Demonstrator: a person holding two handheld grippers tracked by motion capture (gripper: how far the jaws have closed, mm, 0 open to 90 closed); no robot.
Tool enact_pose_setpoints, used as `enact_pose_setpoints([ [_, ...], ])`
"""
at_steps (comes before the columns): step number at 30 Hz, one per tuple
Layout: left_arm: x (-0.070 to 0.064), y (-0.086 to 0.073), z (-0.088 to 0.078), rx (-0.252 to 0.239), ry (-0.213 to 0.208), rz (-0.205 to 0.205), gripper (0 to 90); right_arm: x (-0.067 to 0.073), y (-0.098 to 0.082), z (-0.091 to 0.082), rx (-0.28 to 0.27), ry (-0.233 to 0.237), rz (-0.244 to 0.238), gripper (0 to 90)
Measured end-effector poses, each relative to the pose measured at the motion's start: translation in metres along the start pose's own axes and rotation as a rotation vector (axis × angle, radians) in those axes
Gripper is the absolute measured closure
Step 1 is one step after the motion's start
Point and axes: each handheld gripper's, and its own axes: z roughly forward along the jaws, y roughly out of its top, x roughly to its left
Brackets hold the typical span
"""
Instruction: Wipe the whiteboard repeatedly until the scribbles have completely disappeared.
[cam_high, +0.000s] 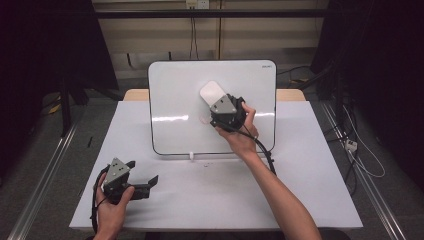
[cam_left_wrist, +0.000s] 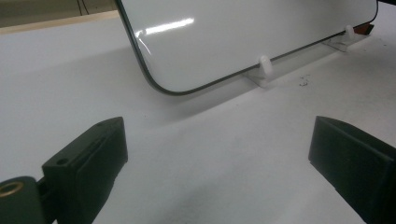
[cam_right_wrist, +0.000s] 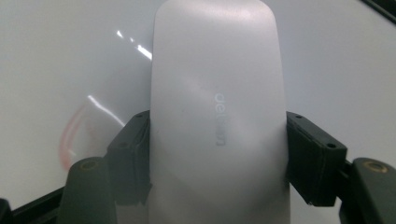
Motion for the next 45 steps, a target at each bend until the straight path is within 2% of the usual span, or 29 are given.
enact_pose_setpoints([
  [6,0.001,0.000,-0.001,0.002,0.002,0.005,4.6,0.035,-0.005,-0.004,-0.006,0.041,-0.074,31.3],
  [10,0.001,0.000,-0.001,0.005,0.000,0.005,4.6,0.046,-0.008,-0.007,-0.011,0.038,-0.098,31.4],
  [15,0.002,-0.001,-0.001,0.003,0.000,0.003,4.6,0.040,-0.008,-0.006,-0.007,0.069,-0.098,31.3],
  [17,0.003,-0.001,-0.001,0.005,0.002,0.000,4.6,0.036,-0.007,-0.005,-0.009,0.064,-0.092,31.3],
  [27,0.003,-0.001,-0.003,-0.004,0.002,0.000,4.6,-0.021,0.015,0.008,-0.003,-0.009,0.026,31.3],
  [31,0.003,-0.001,-0.004,-0.012,0.004,-0.004,4.6,-0.031,0.025,0.014,-0.009,-0.024,0.055,31.2],
  [34,0.004,-0.001,-0.005,-0.017,0.005,-0.004,4.6,-0.028,0.025,0.014,-0.013,-0.039,0.041,31.4],
  [37,0.004,-0.001,-0.005,-0.015,0.006,-0.008,4.6,-0.023,0.023,0.011,-0.005,-0.023,0.014,31.4],
  [42,0.001,0.001,-0.005,-0.021,0.004,0.007,4.6,0.004,0.015,0.009,-0.010,0.009,-0.034,31.4],
  [45,0.000,0.000,-0.004,-0.020,0.003,0.001,4.6,0.018,0.010,0.006,-0.017,0.024,-0.050,31.4],
])
